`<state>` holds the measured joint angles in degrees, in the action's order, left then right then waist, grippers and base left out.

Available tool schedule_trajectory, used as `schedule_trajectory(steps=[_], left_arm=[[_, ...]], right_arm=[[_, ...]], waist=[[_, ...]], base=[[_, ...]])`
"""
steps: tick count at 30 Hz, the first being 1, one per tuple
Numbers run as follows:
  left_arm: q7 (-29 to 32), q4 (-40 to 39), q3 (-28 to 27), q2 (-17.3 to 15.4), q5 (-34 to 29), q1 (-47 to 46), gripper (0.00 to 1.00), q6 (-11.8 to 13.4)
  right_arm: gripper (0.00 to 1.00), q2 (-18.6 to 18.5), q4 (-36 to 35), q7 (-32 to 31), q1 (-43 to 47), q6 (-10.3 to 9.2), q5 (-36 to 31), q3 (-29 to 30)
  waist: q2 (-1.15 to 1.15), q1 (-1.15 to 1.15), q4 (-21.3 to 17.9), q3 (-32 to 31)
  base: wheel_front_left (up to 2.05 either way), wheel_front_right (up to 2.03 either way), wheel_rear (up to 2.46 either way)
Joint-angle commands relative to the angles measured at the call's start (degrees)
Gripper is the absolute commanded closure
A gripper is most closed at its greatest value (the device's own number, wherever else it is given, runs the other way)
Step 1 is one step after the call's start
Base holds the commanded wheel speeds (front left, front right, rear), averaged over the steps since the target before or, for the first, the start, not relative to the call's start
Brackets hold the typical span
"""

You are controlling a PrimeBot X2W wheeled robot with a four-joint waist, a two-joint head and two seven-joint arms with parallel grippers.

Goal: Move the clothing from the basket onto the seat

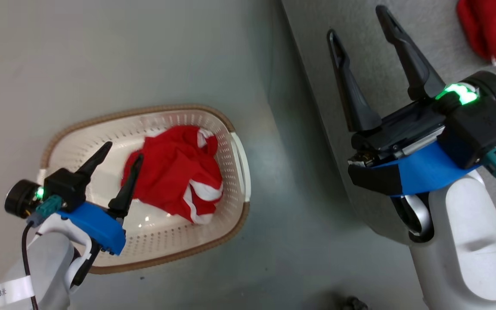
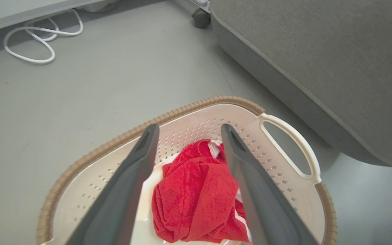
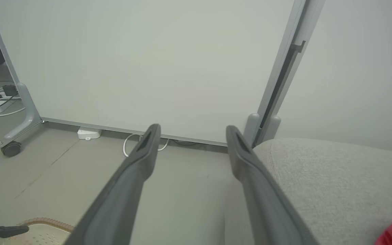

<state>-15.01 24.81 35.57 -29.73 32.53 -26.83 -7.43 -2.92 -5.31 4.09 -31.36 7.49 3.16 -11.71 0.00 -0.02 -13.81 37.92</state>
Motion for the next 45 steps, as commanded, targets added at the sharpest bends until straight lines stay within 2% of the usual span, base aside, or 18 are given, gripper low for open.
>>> schedule_trajectory(steps=[1, 13, 21, 28, 36, 45], left_arm=[[-0.26, 0.97, 2.51, -0.98, 0.57, -2.91, 0.0, -0.06], [-0.26, 6.07, 20.14, -2.64, 1.83, -13.47, 0.0, -0.06], [-0.26, 10.25, 28.76, -3.05, 2.41, -18.51, 0.0, -0.06], [-0.25, 16.17, 31.64, -0.57, 1.99, -21.83, 0.0, -0.06], [-0.26, 23.83, 32.31, 3.17, 0.01, -24.05, 0.0, 0.28], [-0.19, 30.81, 32.72, 6.6, -2.01, -25.69, 0.0, 3.74]], right_arm=[[0.0, 0.05, -0.7, 0.33, -1.66, 0.01, 0.53, -0.15], [0.0, 0.04, -1.24, 2.79, -1.46, 0.01, 3.36, -0.78], [0.0, 0.03, -1.1, 4.54, -0.9, 0.01, 4.94, -2.12], [0.0, 0.04, -1.94, 5.16, 1.49, 0.01, 5.48, -2.26], [0.0, 0.03, -3.21, 5.02, 3.63, 0.01, 5.59, -2.1], [0.0, 0.04, -4.37, 4.71, 4.91, 0.01, 5.84, -1.78]], waist=[[0.0, 0.02, -2.82, 7.79], [0.0, 0.02, -3.66, 13.76], [0.0, 0.02, -5.62, 15.37], [0.0, 0.02, -5.84, 15.79], [0.0, 0.02, -6.01, 15.7], [0.0, 0.02, -5.92, 15.55]], base=[[0.0, 0.0, 0.0], [0.0, 0.0, 0.0], [0.0, 0.0, 0.0], [0.0, 0.0, 0.0], [0.0, 0.0, 0.0], [0.0, 0.0, 0.0]])
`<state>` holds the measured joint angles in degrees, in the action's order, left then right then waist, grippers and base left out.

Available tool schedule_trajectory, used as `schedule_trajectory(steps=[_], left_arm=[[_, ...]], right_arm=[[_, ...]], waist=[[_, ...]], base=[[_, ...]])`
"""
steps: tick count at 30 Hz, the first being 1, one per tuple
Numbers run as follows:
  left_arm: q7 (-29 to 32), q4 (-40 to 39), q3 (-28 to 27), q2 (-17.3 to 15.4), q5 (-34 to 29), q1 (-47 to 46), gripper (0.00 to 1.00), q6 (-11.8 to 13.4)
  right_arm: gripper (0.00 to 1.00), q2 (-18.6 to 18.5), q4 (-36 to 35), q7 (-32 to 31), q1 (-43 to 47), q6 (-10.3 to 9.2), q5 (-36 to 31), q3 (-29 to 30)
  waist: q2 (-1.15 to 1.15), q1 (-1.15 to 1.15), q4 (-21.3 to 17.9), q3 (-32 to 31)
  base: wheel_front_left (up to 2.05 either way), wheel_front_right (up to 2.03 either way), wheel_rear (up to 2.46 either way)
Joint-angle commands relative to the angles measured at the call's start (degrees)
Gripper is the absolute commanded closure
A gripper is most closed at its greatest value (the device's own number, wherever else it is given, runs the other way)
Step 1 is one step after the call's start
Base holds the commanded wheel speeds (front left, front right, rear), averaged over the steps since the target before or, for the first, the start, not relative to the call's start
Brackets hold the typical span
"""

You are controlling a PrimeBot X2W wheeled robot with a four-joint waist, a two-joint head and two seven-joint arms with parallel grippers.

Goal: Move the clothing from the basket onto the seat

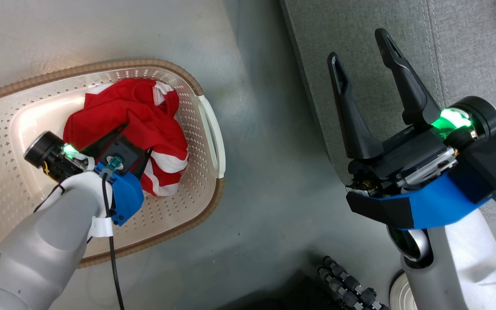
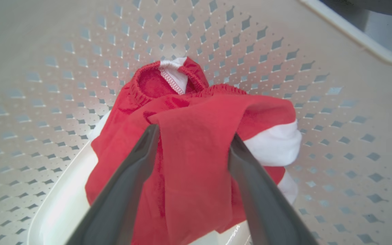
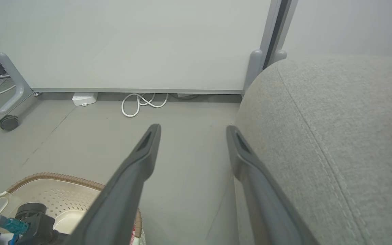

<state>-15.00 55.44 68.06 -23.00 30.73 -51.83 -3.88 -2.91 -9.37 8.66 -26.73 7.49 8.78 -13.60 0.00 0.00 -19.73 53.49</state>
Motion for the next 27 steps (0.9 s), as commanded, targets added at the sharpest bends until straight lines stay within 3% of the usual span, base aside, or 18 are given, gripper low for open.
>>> schedule_trajectory(steps=[1, 2, 3, 4, 5, 6, 27], left_arm=[[-0.03, 1.0, 0.41, 0.27, -0.33, -0.86, 0.11, 0.1], [0.12, 1.68, 0.49, 0.68, -0.31, -1.09, 0.22, -0.09], [0.19, 2.33, 0.61, 1.05, -0.42, -1.36, 0.55, -0.16], [0.28, 3.0, 0.7, 1.38, -0.42, -1.51, 0.62, -0.33], [0.48, 3.62, 0.82, 1.64, -0.36, -1.55, 0.85, -0.54], [0.47, 4.16, 0.93, 1.95, -0.33, -1.58, 1.0, -0.62], [-0.22, 7.68, 0.64, 3.86, 1.09, -2.79, 1.0, -2.22]], right_arm=[[0.0, 0.03, -0.38, 0.11, 0.39, 0.01, 0.2, 0.1], [0.0, 0.03, -0.45, 0.04, 0.47, 0.01, 0.16, 0.16], [0.0, 0.02, -0.54, -0.01, 0.58, 0.01, 0.09, 0.22], [0.0, 0.03, -0.65, -0.06, 0.61, 0.01, 0.01, 0.28], [0.0, 0.03, -0.74, -0.12, 0.63, 0.01, -0.06, 0.35], [0.0, 0.03, -0.78, -0.2, 0.68, 0.01, -0.12, 0.41], [0.0, 0.03, 0.36, 0.15, -1.25, 0.01, 0.34, -0.29]], waist=[[0.0, 0.0, 0.01, -0.06], [0.0, 0.0, 0.04, -0.08], [0.0, 0.0, 0.07, -0.1], [0.0, 0.0, 0.11, -0.1], [0.0, 0.0, 0.15, -0.11], [0.0, 0.0, 0.18, -0.11], [0.0, 0.0, 0.23, -0.81]], base=[[0.0, 0.0, 0.0], [0.0, 0.0, 0.0], [0.0, 0.0, 0.0], [0.0, 0.0, 0.0], [0.0, 0.0, 0.0], [0.0, 0.0, 0.0], [0.0, 0.0, 0.0]])
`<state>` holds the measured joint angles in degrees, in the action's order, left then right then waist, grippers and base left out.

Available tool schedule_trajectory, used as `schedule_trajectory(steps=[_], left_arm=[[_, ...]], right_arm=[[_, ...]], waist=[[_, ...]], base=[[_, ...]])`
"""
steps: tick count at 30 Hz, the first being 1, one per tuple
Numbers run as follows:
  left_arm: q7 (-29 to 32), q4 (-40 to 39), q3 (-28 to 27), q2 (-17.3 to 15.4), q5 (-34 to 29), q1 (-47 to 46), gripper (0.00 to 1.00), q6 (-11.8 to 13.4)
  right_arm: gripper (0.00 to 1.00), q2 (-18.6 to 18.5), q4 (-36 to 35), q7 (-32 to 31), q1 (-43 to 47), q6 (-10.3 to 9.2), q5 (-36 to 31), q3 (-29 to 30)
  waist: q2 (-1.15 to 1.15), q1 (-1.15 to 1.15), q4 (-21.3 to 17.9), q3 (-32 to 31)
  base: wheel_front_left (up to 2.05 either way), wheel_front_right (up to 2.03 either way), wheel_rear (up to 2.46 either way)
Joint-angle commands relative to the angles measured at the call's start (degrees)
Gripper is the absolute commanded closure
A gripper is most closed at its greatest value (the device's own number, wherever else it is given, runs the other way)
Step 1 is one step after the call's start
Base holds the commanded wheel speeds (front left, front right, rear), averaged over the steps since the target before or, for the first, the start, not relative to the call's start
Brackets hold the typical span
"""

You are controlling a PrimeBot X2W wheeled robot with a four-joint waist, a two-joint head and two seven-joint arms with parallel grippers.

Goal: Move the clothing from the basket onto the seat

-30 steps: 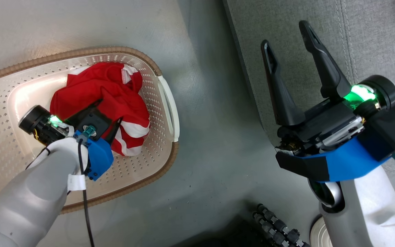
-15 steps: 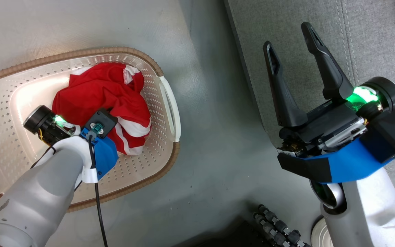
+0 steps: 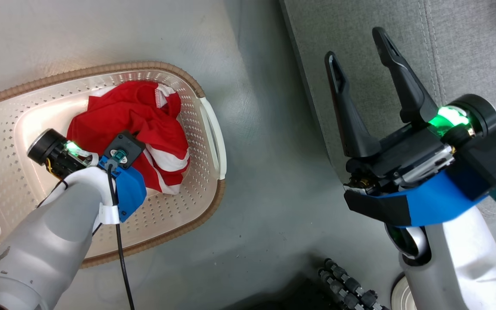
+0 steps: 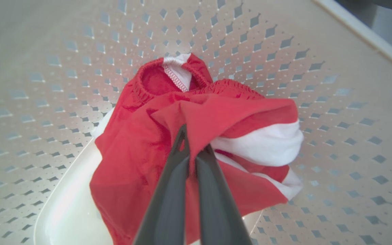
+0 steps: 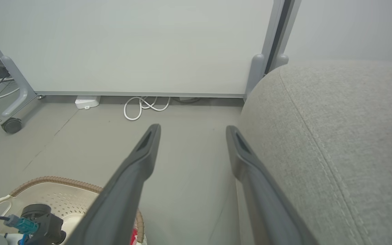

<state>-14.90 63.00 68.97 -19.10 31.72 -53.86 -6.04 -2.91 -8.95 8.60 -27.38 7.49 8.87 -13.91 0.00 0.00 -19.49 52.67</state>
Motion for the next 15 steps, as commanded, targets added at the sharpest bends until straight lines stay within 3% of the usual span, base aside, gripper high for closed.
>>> schedule_trajectory(steps=[1, 7, 15], left_arm=[[-0.35, 0.07, -0.38, -0.18, 0.18, -0.75, 1.0, -0.12], [-0.35, -2.52, -2.73, -2.31, 1.01, 0.18, 1.0, 0.66], [-0.37, -8.43, -6.96, -2.94, 2.01, 4.47, 1.0, 0.54]], right_arm=[[0.0, 0.02, 0.11, 0.26, -0.84, 0.01, 0.37, -0.11], [0.0, 0.02, 2.3, 1.3, -3.26, 0.01, 0.95, -1.89], [0.0, 0.0, 7.16, 1.04, -5.18, 0.01, -0.07, -2.68]], waist=[[0.0, 0.0, -0.05, -0.13], [0.0, 0.0, -0.64, -2.43], [0.0, 0.0, 2.09, -11.52]], base=[[0.0, 0.0, 0.0], [0.0, 0.0, 0.0], [0.0, 0.0, 0.0]])
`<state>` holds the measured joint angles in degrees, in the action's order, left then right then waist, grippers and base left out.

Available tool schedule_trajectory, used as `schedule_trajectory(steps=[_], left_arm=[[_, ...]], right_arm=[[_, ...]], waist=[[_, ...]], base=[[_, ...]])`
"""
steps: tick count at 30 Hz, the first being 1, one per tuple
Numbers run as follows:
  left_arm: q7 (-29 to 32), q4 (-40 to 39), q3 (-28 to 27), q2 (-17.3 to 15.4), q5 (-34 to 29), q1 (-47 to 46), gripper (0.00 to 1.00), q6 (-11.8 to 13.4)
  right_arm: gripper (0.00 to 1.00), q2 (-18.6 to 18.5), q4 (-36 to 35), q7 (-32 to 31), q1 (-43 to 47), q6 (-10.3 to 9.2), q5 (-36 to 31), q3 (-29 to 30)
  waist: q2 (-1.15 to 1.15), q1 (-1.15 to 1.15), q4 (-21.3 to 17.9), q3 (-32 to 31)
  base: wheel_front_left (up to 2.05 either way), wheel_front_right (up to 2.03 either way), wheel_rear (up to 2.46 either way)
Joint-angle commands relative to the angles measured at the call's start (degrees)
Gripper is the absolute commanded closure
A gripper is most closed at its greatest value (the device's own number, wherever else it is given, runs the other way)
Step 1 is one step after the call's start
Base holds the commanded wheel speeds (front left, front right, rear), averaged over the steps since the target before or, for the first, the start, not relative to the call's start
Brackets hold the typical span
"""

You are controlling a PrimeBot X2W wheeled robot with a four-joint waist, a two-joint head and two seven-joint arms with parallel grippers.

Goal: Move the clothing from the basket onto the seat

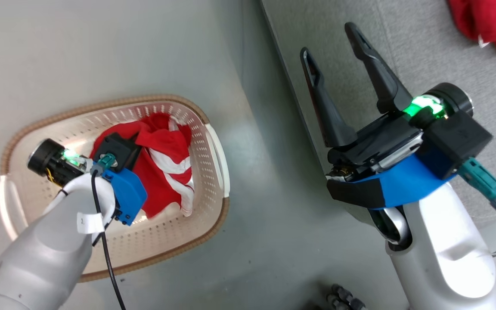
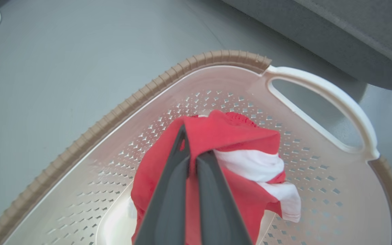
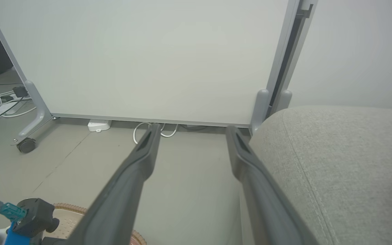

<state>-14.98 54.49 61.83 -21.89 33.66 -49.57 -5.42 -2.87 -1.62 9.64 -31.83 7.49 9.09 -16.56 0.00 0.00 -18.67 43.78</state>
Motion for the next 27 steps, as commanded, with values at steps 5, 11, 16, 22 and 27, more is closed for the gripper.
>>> schedule_trajectory(steps=[5, 11, 16, 22, 27], left_arm=[[-0.3, -3.14, -3.23, 1.36, 0.72, 3.69, 1.0, -0.21], [-0.29, -6.0, -7.32, 4.5, 2.15, 7.41, 1.0, -1.01], [-0.3, -7.32, -9.63, 7.17, 2.26, 9.29, 1.0, -1.59], [-0.31, -9.25, -11.19, 10.51, 2.07, 10.91, 1.0, -1.99], [-0.3, -9.67, -11.11, 12.2, 2.08, 10.8, 1.0, -2.16]], right_arm=[[0.0, -0.04, 2.97, -0.94, -0.25, 0.01, -0.94, -0.37], [0.0, -0.07, 6.3, -2.52, 1.55, 0.01, -1.52, -0.11], [0.0, -0.06, 9.01, -3.61, 3.84, 0.01, -1.4, 0.12], [0.0, -0.07, 11.88, -4.87, 8.07, 0.01, -1.5, 0.35], [0.0, -0.07, 13.63, -5.45, 11.51, 0.01, -0.8, 0.09]], waist=[[0.0, 0.0, 3.52, -9.71], [0.0, 0.0, 6.55, -18.34], [0.0, 0.0, 9.11, -25.38], [0.0, 0.0, 12.06, -33.34], [0.0, 0.0, 14.04, -38.6]], base=[[0.0, 0.0, 0.0], [0.0, 0.0, 0.0], [0.0, 0.0, 0.0], [0.0, 0.0, 0.0], [0.0, 0.0, 0.0]])
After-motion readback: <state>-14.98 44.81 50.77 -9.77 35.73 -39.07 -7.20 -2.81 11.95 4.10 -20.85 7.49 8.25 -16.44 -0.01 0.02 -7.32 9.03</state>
